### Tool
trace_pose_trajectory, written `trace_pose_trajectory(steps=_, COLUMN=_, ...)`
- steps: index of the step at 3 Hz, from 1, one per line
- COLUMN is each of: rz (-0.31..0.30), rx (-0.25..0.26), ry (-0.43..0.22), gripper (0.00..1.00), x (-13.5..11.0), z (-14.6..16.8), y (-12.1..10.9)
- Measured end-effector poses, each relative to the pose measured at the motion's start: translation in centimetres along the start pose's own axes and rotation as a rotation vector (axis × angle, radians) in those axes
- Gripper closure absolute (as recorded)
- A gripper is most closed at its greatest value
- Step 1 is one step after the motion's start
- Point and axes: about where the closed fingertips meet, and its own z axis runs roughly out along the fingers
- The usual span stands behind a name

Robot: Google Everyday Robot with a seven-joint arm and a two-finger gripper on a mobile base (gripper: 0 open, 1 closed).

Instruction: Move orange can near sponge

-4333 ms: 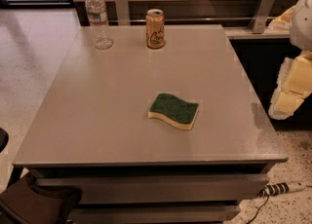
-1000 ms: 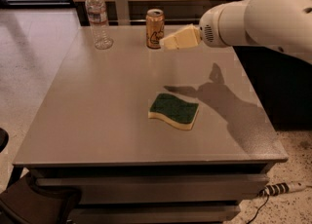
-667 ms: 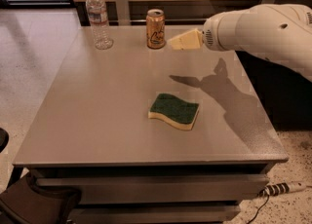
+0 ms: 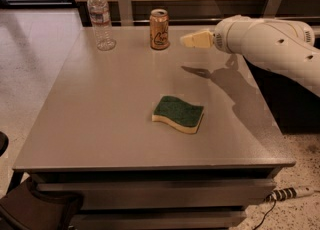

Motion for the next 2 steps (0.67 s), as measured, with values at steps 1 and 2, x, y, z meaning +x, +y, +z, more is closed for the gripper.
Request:
trace_pose_trajectory(steps=1, rz=-0.041, rx=-0.001, ry=-0.097, gripper=0.00, x=-1.06, z=2.62, y=-0.77)
trace_pose_trajectory(steps=2, rz=-0.036, rx=-0.002, ry=-0.086, gripper=0.00, x=-0.94, z=2.33, y=-0.66)
